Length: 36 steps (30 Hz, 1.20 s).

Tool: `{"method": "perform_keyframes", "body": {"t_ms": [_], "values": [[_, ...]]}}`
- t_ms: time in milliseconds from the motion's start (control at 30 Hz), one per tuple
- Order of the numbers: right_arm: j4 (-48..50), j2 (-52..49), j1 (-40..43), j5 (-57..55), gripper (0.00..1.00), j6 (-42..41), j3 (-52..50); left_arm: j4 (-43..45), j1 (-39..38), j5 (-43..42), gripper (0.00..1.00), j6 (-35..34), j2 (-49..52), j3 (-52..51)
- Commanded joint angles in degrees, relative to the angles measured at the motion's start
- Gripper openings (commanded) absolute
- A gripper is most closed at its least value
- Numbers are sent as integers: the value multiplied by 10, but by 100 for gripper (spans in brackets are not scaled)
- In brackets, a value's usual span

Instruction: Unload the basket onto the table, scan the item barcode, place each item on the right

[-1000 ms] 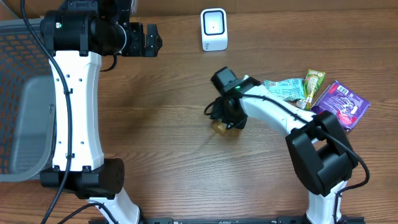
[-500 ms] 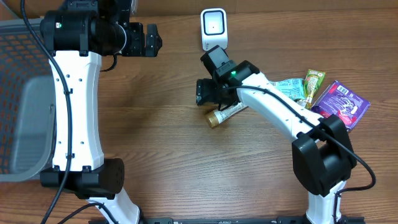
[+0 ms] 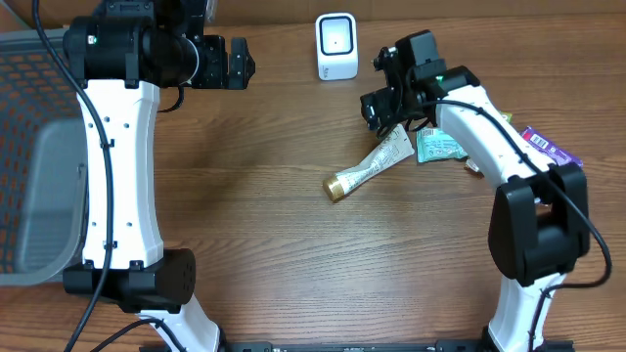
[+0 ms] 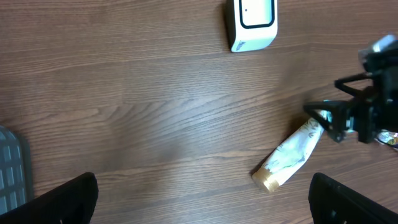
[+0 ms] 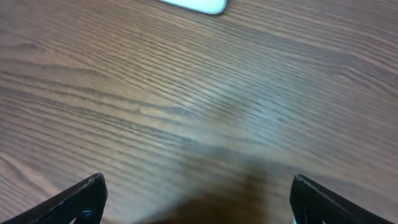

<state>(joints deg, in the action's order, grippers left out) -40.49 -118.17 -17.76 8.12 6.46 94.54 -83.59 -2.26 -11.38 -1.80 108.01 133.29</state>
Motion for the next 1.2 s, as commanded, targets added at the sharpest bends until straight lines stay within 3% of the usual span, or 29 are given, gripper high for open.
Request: {"method": "perform_keyframes", "body": {"t_ms": [0, 167, 400, 900, 1000, 1167], "values": [[10, -40, -6, 26, 95, 50, -2, 0, -4, -5, 100, -10, -3, 9], [-22, -48, -6, 16, 95, 49, -2, 0, -4, -5, 100, -10, -3, 9], [-145, -47, -7, 8, 92, 21, -2, 0, -4, -5, 100, -10, -3, 9], [-299, -47, -67, 106, 91, 20, -2, 0, -4, -5, 100, -10, -3, 9], [-301, -46, -70, 107, 82, 18, 32, 0, -4, -4, 100, -10, -3, 9], [-335, -36, -76, 111, 81, 8, 114, 0, -4, -5, 100, -10, -3, 9]]}}
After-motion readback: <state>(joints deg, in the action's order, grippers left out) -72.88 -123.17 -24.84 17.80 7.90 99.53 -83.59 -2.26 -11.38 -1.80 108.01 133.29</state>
